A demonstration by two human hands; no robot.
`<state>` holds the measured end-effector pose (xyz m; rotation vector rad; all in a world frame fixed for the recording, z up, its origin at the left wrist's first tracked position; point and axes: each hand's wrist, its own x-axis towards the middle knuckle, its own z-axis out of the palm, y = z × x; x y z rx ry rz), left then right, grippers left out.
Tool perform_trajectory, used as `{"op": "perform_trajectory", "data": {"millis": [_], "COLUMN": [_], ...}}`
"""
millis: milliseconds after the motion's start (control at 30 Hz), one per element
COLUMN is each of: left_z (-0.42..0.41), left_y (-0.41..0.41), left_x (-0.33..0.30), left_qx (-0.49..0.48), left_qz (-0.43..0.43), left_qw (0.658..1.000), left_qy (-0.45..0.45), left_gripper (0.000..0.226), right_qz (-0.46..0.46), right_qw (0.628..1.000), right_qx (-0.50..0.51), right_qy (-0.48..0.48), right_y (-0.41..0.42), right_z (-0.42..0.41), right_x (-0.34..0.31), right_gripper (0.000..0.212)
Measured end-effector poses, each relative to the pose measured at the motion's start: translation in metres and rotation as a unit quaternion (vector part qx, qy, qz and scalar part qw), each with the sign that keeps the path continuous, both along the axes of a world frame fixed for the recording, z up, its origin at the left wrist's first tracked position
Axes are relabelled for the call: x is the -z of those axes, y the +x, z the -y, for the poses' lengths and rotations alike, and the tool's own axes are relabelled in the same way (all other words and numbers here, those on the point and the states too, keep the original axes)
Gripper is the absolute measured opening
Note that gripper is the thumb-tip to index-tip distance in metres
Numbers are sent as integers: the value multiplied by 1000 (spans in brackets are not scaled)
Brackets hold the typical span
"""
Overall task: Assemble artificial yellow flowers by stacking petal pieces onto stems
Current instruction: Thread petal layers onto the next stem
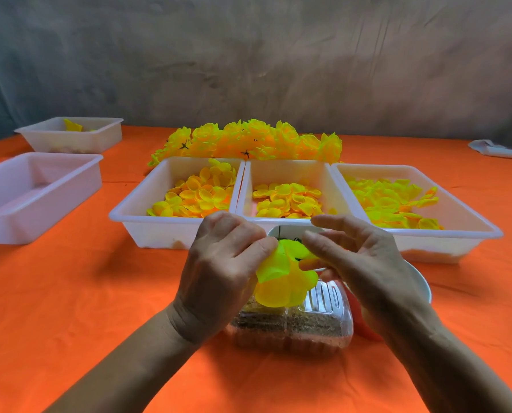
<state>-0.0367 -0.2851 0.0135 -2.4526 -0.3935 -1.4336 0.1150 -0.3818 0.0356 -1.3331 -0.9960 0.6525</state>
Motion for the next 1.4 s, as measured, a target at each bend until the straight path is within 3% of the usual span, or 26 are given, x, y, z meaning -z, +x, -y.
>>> {"op": "perform_trajectory", "data": {"millis": [67,200,400,933,1400], "left_z": [0,-2,-1,5,5], "left_y": [-1,-3,-8,-6,-5], "left_x": [2,4,4,10,13], "left_qx": [3,-14,4,39,40], "left_qz": [1,1,-6,-36,-48], "left_qw": [1000,999,1000,998,998], "left_qy": [-3,-36,-28,18,27], "left_gripper": [12,38,13,8,12], "right_qz": [12,12,72,69,131], "right_qw": [1000,1000,997,994,985], "right_qx": [6,2,-2,-36,-33], "right_qy": [14,17,-10,-72,-105], "right_y": [-1,2,3,7,10], "right_z": [-2,-10,-19,-31,-43], "right_x": [-1,-4,-5,-11,7], "right_gripper": [28,34,30,25,23]}}
